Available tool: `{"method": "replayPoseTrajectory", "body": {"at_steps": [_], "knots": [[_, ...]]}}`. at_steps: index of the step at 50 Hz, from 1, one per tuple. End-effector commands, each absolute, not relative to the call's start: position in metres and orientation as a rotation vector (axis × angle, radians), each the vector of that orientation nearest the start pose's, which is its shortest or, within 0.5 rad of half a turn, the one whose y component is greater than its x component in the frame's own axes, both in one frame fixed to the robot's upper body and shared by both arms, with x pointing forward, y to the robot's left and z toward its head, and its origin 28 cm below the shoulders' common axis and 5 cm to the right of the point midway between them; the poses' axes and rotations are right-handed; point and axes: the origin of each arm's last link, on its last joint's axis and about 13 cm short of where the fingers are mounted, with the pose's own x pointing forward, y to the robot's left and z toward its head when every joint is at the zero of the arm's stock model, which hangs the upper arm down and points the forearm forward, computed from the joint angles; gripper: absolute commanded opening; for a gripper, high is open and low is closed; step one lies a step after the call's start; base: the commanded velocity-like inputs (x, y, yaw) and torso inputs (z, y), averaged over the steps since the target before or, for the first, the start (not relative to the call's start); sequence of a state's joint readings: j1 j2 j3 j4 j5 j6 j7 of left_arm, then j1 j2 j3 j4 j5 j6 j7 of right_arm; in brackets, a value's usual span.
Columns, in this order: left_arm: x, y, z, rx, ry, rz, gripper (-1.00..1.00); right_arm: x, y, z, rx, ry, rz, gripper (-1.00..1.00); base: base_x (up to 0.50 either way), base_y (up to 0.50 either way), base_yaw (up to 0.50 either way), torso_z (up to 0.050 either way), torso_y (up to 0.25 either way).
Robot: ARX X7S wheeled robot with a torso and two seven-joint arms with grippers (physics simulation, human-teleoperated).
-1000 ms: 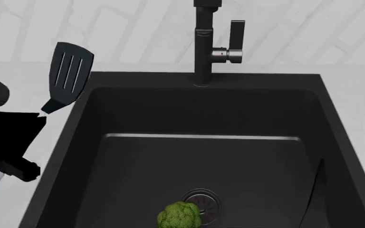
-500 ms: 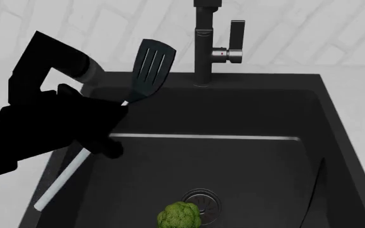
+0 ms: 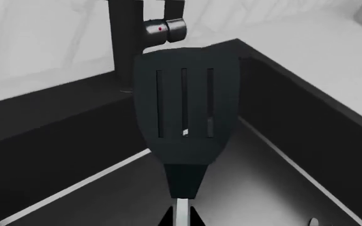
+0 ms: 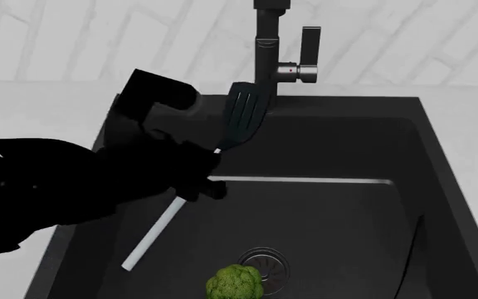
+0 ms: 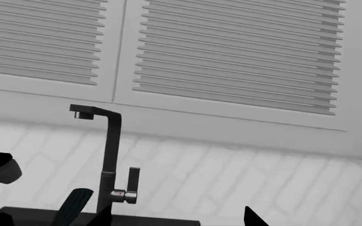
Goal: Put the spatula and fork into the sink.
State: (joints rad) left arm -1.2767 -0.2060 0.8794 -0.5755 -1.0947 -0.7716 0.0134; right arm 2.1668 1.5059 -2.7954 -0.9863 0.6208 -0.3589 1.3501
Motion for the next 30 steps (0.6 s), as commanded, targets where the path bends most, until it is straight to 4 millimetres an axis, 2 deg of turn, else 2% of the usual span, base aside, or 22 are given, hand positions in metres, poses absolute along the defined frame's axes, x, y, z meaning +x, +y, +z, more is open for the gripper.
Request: {"method": "replayPoseTrajectory", "body": {"at_steps": [1, 6, 11, 22, 28, 29, 30], "knots": [[0.391, 0.142, 0.163, 0.061, 0.546, -0.605, -1.0, 0.106, -0.151, 0.207, -0.139, -0.395, -0.038, 1.0, 0.0, 0.0, 0.0, 0.0, 0.0], [0.395, 0.141, 0.145, 0.098, 0.588, -0.572, -1.0, 0.105, -0.151, 0.208, -0.138, -0.395, -0.04, 1.0, 0.0, 0.0, 0.0, 0.0, 0.0], [0.389, 0.144, 0.127, 0.134, 0.681, -0.539, -1.0, 0.103, -0.151, 0.209, -0.139, -0.399, -0.046, 1.0, 0.0, 0.0, 0.0, 0.0, 0.0], [0.38, 0.147, 0.11, 0.244, 0.765, -0.499, -1.0, 0.103, -0.152, 0.209, -0.145, -0.398, -0.051, 1.0, 0.0, 0.0, 0.0, 0.0, 0.0], [0.381, 0.148, 0.111, 0.24, 0.76, -0.496, -1.0, 0.102, -0.15, 0.21, -0.145, -0.4, -0.046, 1.0, 0.0, 0.0, 0.0, 0.0, 0.0], [0.382, 0.148, 0.113, 0.231, 0.764, -0.496, 1.0, 0.102, -0.15, 0.21, -0.144, -0.399, -0.045, 1.0, 0.0, 0.0, 0.0, 0.0, 0.0], [0.382, 0.148, 0.114, 0.223, 0.766, -0.486, 1.0, 0.102, -0.15, 0.21, -0.146, -0.399, -0.045, 1.0, 0.0, 0.0, 0.0, 0.0, 0.0]]}}
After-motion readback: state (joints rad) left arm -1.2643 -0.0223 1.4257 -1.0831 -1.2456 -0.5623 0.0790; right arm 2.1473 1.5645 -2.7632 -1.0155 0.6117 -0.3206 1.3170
